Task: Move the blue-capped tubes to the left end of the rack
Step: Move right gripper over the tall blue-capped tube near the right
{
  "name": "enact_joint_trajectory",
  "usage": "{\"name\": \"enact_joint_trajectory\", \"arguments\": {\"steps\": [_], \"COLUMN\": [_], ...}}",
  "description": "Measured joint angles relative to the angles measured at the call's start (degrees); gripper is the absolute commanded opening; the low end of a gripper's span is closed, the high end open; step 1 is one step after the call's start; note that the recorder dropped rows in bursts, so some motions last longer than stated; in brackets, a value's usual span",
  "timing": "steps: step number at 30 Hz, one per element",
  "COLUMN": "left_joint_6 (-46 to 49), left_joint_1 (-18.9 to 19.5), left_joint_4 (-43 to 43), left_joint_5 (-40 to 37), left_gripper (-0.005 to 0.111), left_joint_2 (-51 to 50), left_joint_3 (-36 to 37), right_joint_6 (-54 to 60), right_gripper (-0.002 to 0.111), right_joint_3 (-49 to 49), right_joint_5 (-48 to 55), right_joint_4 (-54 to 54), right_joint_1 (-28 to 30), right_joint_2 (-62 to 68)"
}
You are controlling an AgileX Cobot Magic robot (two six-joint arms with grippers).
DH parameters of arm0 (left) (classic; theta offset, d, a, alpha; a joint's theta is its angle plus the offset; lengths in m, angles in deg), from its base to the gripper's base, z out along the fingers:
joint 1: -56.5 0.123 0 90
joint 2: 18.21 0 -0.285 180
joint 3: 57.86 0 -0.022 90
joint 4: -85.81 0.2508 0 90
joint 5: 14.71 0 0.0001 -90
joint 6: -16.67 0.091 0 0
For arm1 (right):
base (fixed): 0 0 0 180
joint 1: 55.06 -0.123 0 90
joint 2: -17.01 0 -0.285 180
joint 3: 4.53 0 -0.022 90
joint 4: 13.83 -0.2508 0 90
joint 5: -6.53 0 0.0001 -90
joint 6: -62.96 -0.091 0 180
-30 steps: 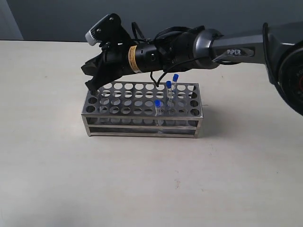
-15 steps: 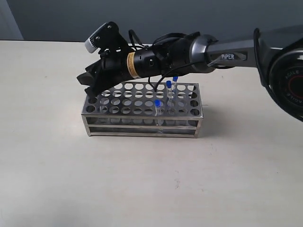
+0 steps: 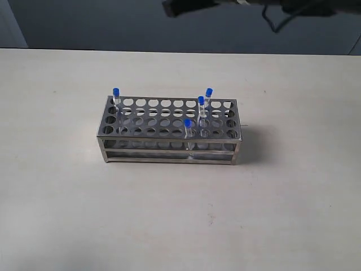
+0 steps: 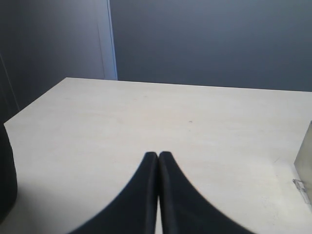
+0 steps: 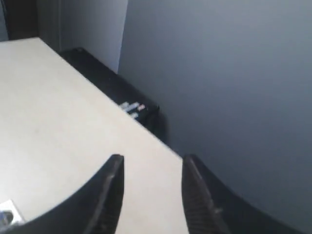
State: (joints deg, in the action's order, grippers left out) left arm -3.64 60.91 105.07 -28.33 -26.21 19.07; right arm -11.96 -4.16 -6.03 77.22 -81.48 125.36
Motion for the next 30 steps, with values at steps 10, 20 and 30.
{"name": "enact_joint_trajectory", "arguments": {"steps": [10,20,30], "left_joint_6": [0.0,0.0,0.0], "left_joint_1": [0.0,0.0,0.0], "left_joint_4": [0.0,0.0,0.0], "left_joint_5": [0.0,0.0,0.0], "left_gripper": [0.0,0.0,0.0], "left_joint_2": [0.0,0.0,0.0], "left_joint_3": [0.0,0.0,0.0], "right_joint_6": [-0.09,9.91,47.71], "right_gripper": [0.039,0.028,0.037], "right_joint_3": [-17.13,-17.19,-21.28], "right_joint_5": [4.06,-3.24,-12.11], "right_joint_4": [-3.12,-22.65,-61.79], "right_joint_1": [2.84,2.84,2.84], "right_joint_2": [-0.89,2.62,2.98]}}
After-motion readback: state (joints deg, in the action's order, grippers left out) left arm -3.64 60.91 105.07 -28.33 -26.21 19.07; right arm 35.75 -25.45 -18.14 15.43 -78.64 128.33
